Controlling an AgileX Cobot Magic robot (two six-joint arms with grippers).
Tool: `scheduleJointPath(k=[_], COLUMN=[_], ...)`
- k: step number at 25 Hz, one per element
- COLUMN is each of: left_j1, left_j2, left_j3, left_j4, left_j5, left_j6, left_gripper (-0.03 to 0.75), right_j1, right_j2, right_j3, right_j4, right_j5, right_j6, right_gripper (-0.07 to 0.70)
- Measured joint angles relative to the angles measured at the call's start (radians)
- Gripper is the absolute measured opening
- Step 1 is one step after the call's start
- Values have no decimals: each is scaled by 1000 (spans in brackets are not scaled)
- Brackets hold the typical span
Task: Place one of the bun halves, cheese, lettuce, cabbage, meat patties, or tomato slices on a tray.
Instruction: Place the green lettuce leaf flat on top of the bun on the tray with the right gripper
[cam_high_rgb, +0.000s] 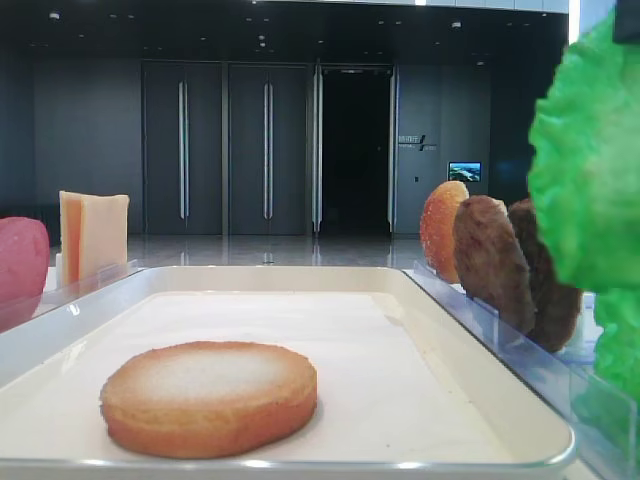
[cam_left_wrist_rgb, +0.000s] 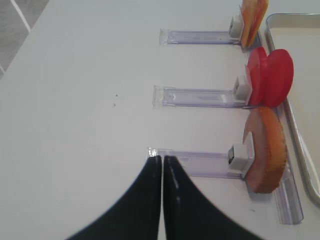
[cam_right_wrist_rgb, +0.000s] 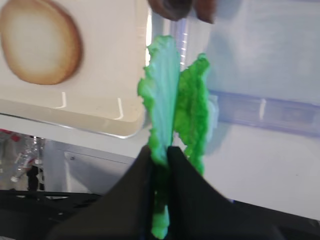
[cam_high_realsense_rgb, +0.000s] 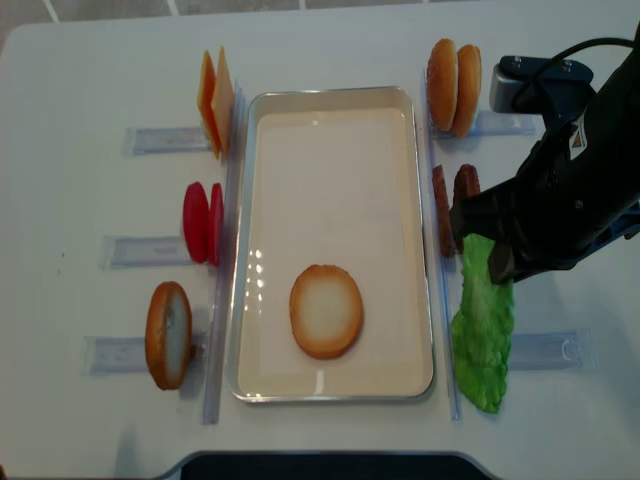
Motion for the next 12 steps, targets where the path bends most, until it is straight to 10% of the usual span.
scheduleJointPath(k=[12], left_j1=[0], left_j2=[0], left_j3=[0], left_j4=[0], left_j5=[0], left_j6=[0], left_gripper=[-1], right_j1=[162], right_j2=[-42], right_j3=[-25], right_j4=[179], right_j5=[-288], right_j6=[-24], right_gripper=[60])
